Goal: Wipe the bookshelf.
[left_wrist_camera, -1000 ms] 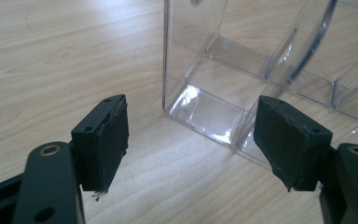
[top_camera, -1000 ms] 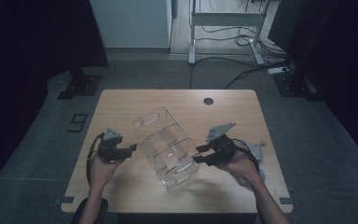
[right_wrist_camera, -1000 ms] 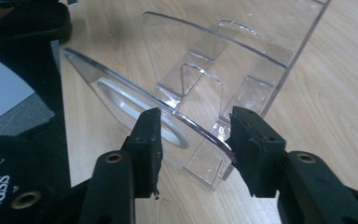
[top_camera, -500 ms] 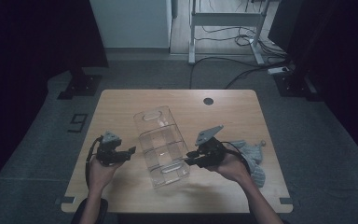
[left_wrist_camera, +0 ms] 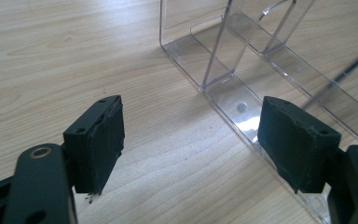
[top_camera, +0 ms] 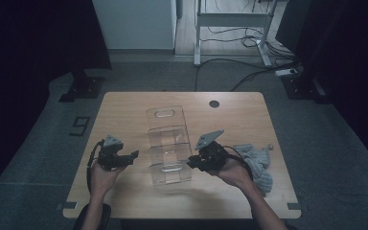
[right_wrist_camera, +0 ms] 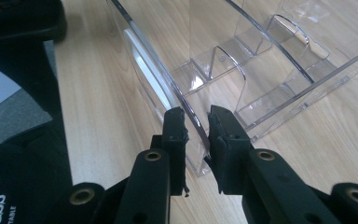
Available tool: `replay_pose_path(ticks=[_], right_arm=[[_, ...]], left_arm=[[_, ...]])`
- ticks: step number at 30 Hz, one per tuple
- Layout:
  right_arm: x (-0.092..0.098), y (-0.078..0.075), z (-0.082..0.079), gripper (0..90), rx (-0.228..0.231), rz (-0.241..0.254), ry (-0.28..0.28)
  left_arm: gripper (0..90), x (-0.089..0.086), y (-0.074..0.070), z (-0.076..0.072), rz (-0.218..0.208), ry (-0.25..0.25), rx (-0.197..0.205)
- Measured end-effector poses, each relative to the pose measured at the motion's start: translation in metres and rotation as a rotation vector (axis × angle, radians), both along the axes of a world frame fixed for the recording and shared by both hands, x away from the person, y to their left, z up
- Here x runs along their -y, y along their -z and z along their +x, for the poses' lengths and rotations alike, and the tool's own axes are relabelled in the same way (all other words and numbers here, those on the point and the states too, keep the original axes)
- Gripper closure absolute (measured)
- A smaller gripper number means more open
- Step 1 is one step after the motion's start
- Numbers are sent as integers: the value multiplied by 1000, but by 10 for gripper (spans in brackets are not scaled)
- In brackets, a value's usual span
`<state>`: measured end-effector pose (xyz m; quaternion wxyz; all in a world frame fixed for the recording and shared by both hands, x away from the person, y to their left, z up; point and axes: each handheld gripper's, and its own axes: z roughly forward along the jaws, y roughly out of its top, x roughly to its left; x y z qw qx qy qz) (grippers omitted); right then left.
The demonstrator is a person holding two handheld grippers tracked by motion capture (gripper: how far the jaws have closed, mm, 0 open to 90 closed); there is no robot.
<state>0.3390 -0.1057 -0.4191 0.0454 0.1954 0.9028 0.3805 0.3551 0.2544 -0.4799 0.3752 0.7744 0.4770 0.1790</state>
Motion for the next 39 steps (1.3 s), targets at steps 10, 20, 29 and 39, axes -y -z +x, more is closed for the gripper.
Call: replay_pose_path(ticks=[10, 20, 29, 39], right_arm=[[0, -2, 1, 794, 19, -20, 37], [-2, -3, 1, 849, 22, -37, 58], [-9, -4, 1, 862, 26, -59, 71], [-26, -5, -1, 849, 0, -51, 26]], left_arm=[[190, 1, -2, -1, -12, 18, -2], [190, 5, -4, -3, -6, 40, 2], [180, 14, -9, -7, -20, 98, 9], [168, 35, -20, -13, -22, 188, 43]])
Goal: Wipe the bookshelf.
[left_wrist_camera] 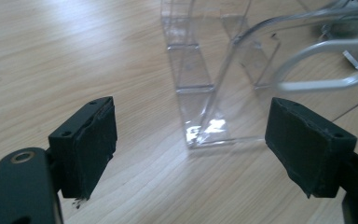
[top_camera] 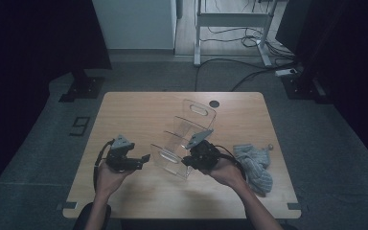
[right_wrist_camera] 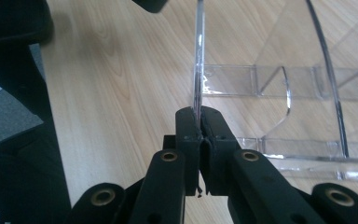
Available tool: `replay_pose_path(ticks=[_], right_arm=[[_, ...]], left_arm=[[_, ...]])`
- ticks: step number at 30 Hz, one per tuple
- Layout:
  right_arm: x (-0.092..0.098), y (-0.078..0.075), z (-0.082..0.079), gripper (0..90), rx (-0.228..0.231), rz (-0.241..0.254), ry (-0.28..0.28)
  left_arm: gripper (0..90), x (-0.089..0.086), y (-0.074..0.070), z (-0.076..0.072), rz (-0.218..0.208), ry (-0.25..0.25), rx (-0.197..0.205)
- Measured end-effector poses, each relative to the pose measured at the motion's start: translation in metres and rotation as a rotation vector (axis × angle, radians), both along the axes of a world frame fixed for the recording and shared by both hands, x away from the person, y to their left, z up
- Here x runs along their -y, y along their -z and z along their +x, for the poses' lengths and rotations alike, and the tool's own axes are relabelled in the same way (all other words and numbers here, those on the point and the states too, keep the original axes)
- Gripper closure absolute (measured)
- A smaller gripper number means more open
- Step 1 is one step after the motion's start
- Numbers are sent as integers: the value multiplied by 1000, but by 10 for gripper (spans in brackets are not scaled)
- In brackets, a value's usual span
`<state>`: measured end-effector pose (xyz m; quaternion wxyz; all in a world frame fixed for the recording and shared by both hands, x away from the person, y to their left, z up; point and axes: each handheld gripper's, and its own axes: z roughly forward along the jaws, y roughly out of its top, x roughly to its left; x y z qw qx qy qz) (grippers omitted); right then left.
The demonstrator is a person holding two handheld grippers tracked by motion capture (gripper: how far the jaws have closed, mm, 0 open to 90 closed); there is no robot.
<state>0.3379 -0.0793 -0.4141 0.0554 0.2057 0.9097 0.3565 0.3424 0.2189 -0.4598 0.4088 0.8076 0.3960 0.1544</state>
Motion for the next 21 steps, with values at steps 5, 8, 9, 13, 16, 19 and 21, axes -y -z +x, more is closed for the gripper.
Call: replay_pose_path(ticks=[5, 8, 9, 13, 16, 19, 21], right_arm=[[-8, 0, -2, 834, -2, -2, -25], [-12, 0, -3, 828, 1, -3, -38], [-13, -1, -4, 826, -1, -4, -44], [-18, -1, -5, 819, -5, -1, -55], [-22, -1, -7, 813, -8, -2, -69], [-25, -1, -8, 809, -5, -7, -79], [-28, -1, -9, 805, -4, -8, -80]], left_arm=[[168, 11, -2, 2, 9, 34, 10], [177, 18, -1, 5, 28, 49, 15], [180, 20, -1, 6, 34, 51, 19], [201, 24, 0, 9, 30, 47, 29], [211, 26, -1, 9, 45, 41, 39], [217, 27, 0, 9, 71, 39, 53], [219, 26, 1, 10, 68, 38, 58]])
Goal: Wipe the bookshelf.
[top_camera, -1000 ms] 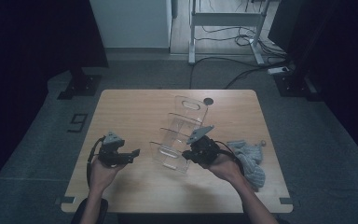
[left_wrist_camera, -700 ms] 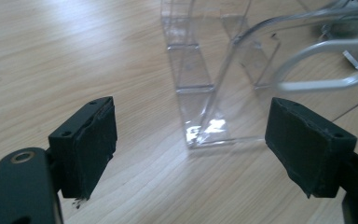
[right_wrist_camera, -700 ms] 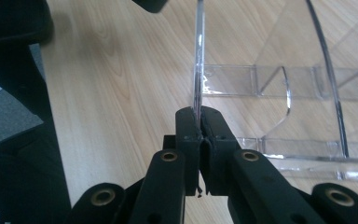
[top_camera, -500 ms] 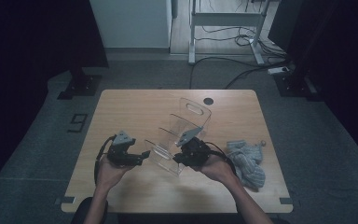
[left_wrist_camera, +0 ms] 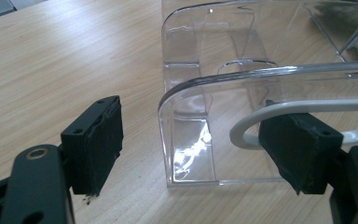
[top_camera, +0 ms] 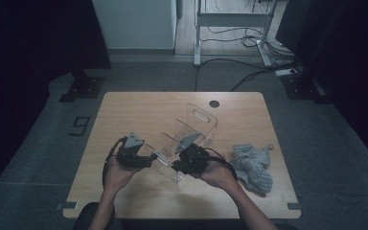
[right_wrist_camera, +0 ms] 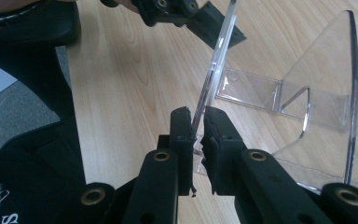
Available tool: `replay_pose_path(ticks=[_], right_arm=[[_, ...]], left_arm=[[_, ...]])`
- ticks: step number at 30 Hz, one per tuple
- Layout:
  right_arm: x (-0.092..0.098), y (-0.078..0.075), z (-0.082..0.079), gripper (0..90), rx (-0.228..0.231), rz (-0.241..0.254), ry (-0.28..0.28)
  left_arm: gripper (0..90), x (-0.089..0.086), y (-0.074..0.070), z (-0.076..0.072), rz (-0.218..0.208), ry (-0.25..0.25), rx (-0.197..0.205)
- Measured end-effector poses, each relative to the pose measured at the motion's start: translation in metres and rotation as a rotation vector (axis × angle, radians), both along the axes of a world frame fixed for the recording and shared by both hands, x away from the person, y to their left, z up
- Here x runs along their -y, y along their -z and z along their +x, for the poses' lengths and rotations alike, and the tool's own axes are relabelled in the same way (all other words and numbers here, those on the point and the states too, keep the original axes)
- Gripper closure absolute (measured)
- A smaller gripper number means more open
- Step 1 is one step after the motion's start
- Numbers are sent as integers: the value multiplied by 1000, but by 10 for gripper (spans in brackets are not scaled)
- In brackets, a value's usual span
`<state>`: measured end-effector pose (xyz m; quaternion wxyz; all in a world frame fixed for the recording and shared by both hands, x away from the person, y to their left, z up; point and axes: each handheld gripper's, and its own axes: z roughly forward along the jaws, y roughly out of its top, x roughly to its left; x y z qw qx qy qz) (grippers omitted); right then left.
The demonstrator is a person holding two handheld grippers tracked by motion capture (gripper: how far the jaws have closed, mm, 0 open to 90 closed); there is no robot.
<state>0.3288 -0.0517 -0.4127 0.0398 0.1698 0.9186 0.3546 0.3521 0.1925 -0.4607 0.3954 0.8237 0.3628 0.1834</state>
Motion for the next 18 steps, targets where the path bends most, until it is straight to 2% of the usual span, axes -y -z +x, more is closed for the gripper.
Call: replay_pose_path(ticks=[8, 14, 17, 18], right_arm=[[-6, 0, 0, 798, -2, 1, 1], [-6, 1, 1, 796, -16, 11, 7], [-5, 1, 1, 784, -20, 15, 7], [-5, 0, 1, 753, -23, 19, 4]], left_arm=[[247, -3, 2, -1, -9, 7, 22], [318, 2, 4, -2, 0, 30, 45], [352, 2, 5, -1, -5, 31, 38], [364, 2, 5, -1, -6, 32, 35]])
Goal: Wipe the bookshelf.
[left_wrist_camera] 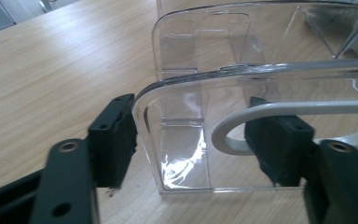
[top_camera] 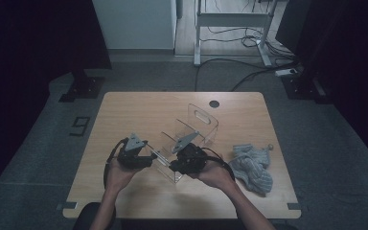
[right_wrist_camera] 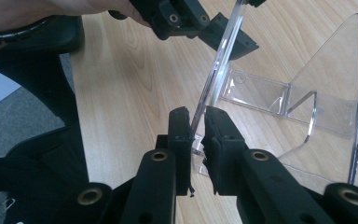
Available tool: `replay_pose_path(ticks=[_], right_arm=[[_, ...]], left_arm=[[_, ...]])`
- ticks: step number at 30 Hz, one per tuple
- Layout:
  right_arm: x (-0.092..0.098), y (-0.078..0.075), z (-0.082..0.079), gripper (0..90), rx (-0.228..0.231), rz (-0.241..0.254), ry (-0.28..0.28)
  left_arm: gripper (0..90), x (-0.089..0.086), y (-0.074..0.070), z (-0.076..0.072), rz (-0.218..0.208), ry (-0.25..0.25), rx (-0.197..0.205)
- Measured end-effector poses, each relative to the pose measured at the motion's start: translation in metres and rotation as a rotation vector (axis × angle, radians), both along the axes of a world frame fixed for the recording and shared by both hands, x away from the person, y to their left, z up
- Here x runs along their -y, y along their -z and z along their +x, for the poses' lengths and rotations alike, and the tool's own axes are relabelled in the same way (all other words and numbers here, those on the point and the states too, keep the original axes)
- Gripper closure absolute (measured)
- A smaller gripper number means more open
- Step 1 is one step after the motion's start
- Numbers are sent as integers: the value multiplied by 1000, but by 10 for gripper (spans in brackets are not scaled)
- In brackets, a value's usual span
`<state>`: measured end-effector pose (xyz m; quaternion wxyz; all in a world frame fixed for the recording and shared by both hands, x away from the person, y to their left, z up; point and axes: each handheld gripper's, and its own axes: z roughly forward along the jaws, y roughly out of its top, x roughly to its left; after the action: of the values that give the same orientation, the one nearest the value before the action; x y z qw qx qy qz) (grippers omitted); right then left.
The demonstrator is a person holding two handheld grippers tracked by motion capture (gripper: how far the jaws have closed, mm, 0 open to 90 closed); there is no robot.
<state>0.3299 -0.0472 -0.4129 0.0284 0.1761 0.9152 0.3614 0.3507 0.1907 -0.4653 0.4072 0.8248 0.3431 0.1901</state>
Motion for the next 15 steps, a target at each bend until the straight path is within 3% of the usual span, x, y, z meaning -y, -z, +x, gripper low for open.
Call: replay_pose_path(ticks=[6, 15], right_arm=[[12, -8, 1, 585, 37, -8, 22], [57, -10, 11, 440, 65, -45, 117]], left_arm=[[375, -2, -1, 0, 8, -16, 2], [402, -14, 1, 4, -15, -29, -1]])
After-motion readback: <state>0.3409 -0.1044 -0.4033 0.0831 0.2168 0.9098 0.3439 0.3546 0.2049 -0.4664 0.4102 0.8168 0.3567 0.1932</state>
